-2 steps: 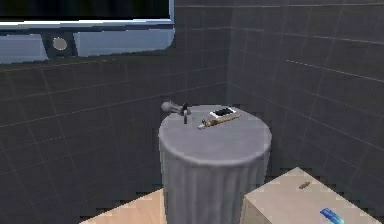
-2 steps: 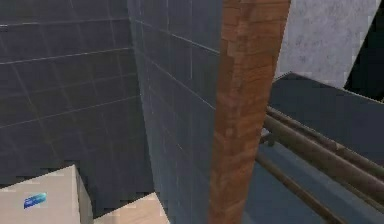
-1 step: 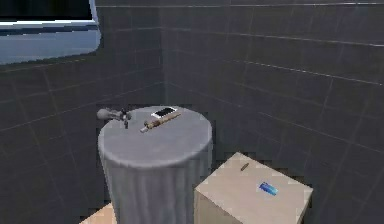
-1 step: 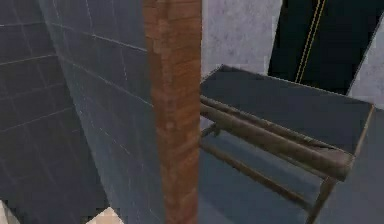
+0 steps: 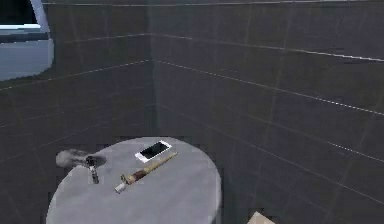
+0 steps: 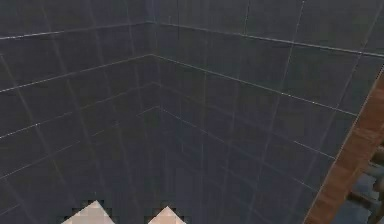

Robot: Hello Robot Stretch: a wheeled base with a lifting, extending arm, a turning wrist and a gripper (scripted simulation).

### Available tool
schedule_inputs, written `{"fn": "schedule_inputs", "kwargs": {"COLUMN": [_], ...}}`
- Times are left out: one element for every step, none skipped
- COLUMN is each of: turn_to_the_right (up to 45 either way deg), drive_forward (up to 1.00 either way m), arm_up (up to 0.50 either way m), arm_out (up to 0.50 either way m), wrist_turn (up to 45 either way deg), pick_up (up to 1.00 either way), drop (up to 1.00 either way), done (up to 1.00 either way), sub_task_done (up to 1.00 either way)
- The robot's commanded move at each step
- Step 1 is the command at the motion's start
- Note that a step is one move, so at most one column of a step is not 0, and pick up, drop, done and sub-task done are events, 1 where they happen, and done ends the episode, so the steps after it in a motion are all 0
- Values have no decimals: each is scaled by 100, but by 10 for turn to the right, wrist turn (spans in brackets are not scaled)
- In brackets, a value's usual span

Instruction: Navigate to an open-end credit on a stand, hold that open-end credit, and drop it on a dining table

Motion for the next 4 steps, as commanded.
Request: {"fn": "schedule_inputs", "kwargs": {"turn_to_the_right": [-360,0,0,0], "drive_forward": [0,0,0,0], "arm_up": [0,50,18,0], "arm_out": [0,0,0,24], "wrist_turn": [0,0,0,0], "pick_up": [0,0,0,0], "drop": [0,0,0,0], "done": [0,0,0,0], "sub_task_done": [0,0,0,0]}}
